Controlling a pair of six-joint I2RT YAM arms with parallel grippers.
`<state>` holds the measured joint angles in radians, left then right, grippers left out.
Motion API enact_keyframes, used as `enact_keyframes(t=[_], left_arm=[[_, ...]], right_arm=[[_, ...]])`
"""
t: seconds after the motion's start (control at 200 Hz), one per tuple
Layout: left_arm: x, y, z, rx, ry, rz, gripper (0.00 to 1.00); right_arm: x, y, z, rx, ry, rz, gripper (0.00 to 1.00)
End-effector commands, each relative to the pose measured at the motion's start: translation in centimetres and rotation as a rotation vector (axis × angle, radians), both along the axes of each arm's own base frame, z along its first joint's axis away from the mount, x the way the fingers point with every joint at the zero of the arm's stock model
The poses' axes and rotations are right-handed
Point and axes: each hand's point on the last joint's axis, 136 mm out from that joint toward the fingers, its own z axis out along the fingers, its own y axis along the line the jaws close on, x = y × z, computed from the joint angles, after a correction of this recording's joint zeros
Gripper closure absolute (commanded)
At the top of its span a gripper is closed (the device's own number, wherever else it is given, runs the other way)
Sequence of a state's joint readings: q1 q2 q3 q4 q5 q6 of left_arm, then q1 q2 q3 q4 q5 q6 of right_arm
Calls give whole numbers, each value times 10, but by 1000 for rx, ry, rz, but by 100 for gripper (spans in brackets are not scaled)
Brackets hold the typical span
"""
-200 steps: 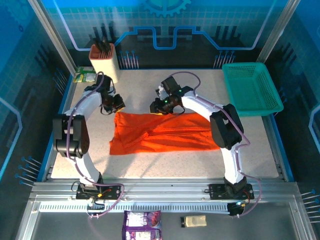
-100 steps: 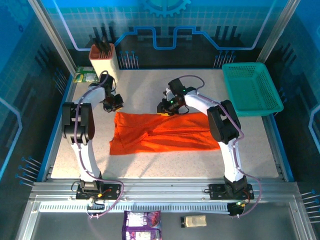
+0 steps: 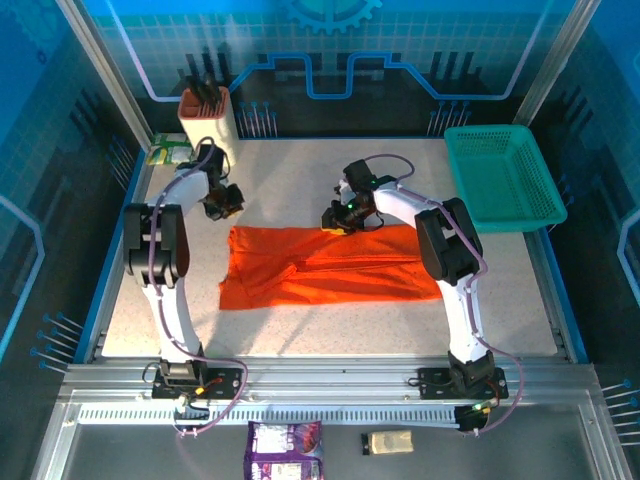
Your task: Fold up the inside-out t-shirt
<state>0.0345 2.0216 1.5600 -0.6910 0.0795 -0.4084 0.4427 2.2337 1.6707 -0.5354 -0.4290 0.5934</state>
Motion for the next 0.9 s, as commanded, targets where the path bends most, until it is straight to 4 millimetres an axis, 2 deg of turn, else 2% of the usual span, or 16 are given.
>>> enact_keyframes(t=[0.0, 0.125, 0.2, 0.315, 0.55, 0.71, 0.896], left_arm=[[-9, -20, 53, -39, -88, -54, 90], [-29, -43, 45, -99, -60, -76, 90], [-39, -48, 32, -83, -32, -85, 91], [-48, -45, 8, -66, 12, -78, 92], [-56, -29, -44, 27, 117, -79, 94], [-52, -13, -59, 86, 144, -69, 95], [-35, 1, -62, 111, 141, -62, 95]], right_arm=[[2, -8, 20, -7, -28, 8, 68], [-1, -17, 29, -18, -39, 2, 68], [-3, -25, 33, -24, -43, -1, 68], [-8, -41, 41, -33, -52, -17, 68], [-17, -99, 50, -74, -65, -95, 67], [-18, -139, 41, -72, -48, -168, 67], [-17, -176, 10, -77, 4, -229, 67]])
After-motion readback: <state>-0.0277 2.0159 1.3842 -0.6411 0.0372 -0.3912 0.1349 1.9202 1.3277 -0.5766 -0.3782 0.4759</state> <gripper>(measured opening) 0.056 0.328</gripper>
